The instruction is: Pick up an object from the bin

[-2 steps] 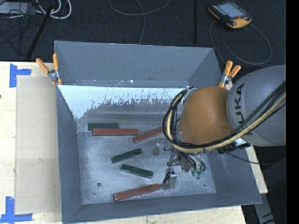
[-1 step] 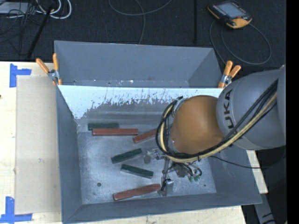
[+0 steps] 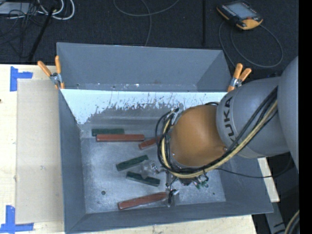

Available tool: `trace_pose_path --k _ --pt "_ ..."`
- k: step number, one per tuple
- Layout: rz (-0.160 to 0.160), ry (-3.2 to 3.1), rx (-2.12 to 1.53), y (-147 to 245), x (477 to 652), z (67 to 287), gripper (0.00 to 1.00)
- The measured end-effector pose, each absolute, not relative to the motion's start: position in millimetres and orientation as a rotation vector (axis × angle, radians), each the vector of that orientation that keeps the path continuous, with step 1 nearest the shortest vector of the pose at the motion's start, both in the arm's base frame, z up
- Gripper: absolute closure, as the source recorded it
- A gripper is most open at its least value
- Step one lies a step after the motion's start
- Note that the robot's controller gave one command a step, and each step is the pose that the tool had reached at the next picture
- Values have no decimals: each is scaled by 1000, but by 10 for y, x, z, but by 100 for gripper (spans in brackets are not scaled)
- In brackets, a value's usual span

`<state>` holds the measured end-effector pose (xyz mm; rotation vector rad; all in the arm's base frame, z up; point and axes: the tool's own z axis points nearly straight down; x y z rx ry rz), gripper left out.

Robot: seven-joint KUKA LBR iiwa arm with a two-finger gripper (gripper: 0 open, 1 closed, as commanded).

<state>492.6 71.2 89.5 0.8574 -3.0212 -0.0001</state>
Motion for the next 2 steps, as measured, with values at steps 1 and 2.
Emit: trace_pose_path --k 1,2 --pt "-3 -3127 302 474 4712 721 100" --pt "-2 -3144 299 469 4753 731 0"
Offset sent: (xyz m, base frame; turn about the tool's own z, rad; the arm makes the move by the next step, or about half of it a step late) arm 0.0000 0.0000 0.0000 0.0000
